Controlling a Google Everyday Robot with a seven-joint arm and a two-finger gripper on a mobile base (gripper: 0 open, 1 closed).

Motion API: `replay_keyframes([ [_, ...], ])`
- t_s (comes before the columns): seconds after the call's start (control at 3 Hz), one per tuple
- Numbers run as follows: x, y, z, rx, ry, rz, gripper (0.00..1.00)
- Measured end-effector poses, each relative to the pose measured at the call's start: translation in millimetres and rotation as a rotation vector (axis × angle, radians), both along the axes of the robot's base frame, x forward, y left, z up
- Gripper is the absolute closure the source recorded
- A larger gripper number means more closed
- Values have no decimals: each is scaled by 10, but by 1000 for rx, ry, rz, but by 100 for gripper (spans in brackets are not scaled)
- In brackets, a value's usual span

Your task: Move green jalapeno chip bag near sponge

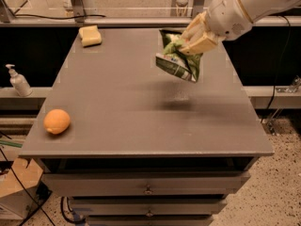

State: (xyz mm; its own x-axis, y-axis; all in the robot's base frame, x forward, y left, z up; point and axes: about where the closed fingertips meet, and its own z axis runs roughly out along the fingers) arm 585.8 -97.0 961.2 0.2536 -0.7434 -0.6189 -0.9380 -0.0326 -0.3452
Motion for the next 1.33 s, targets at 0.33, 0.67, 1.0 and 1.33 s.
replay_keyframes([
  [0.33,56,1,189,21,-42,1,100],
  [0.67,16,73,-18,68,-14,-26,100],
  [1.0,282,331,-146,157,-48,-19,100],
  [1.33,685,573,-236,258,-96,-2,100],
])
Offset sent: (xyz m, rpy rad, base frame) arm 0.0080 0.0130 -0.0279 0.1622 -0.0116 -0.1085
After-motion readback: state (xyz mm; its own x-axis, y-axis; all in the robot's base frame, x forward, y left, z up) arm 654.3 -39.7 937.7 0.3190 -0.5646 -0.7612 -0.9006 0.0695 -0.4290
